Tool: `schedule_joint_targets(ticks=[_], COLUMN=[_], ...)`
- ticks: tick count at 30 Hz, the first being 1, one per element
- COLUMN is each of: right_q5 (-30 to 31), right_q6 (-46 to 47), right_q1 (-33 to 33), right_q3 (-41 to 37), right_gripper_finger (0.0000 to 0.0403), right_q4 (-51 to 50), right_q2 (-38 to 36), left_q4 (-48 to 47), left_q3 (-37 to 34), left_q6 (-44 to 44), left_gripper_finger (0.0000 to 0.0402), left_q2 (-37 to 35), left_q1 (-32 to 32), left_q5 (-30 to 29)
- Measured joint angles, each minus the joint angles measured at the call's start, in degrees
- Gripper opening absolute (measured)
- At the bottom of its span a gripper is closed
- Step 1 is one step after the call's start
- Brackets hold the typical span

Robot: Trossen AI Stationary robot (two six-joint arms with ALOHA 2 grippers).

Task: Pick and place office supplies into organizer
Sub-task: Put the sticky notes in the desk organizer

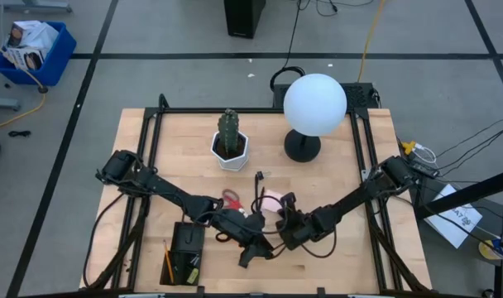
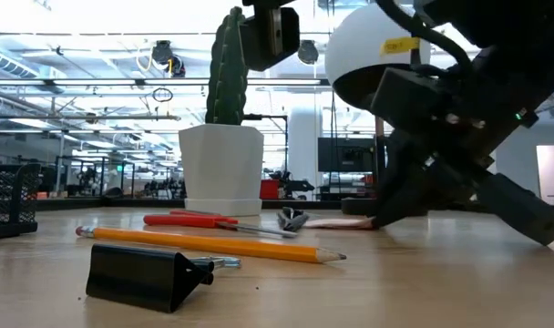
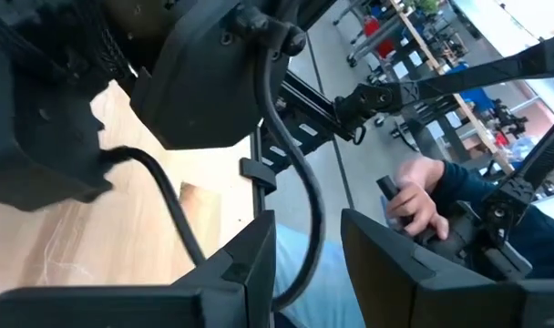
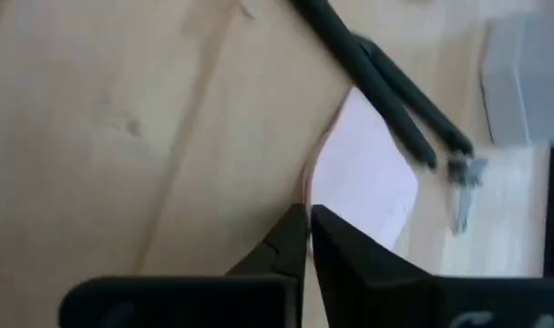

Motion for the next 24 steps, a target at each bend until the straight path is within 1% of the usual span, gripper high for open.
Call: schedule_joint_targets(ticks=[4, 6, 9, 11, 15, 16, 19, 21, 24], right_q5=[2.4, 4.8, 6.5, 7.0, 11.0, 11.0, 12.3, 14.3, 15.4], right_q6=[5.3, 7.5, 8.6, 9.1, 10.8, 11.1, 11.3, 11.5, 12.1], right_q1=[1.1, 2.4, 4.7, 6.2, 9.1, 9.6, 11.6, 12.8, 14.8], right_q3=[-0.1, -0.1, 0.0, 0.2, 1.5, 1.5, 1.5, 1.6, 1.6], right_gripper_finger=[0.0003, 0.0002, 0.0002, 0.0001, 0.0001, 0.0001, 0.0001, 0.0001, 0.0001], right_q4=[-1.5, -1.2, -2.1, -3.6, -5.0, -5.4, -5.5, -5.1, -5.3], right_q2=[-1.3, -2.7, -5.5, -7.0, -11.0, -11.5, -13.1, -13.8, -13.7], left_q4=[-0.2, -0.6, -2.2, -3.5, -4.0, -3.8, -3.1, -3.2, -3.7], left_q3=[0.0, 0.0, 0.0, 0.0, 0.0, 0.0, 0.0, 0.0, 0.0], left_q6=[0.5, 2.8, 5.7, 5.6, 5.3, 5.1, 0.9, -3.0, -5.8], left_gripper_finger=[0.0131, 0.0131, 0.0131, 0.0131, 0.0131, 0.0131, 0.0131, 0.0131, 0.0131], left_q2=[0.0, 0.0, 0.0, 0.0, 0.0, 0.0, 0.0, 0.0, -0.1], left_q1=[-0.1, -0.1, -0.7, -1.3, -1.5, -1.3, -0.4, 0.8, 2.5], left_q5=[0.0, 0.6, 1.9, 1.1, -0.4, -0.7, -2.7, -2.8, -3.3])
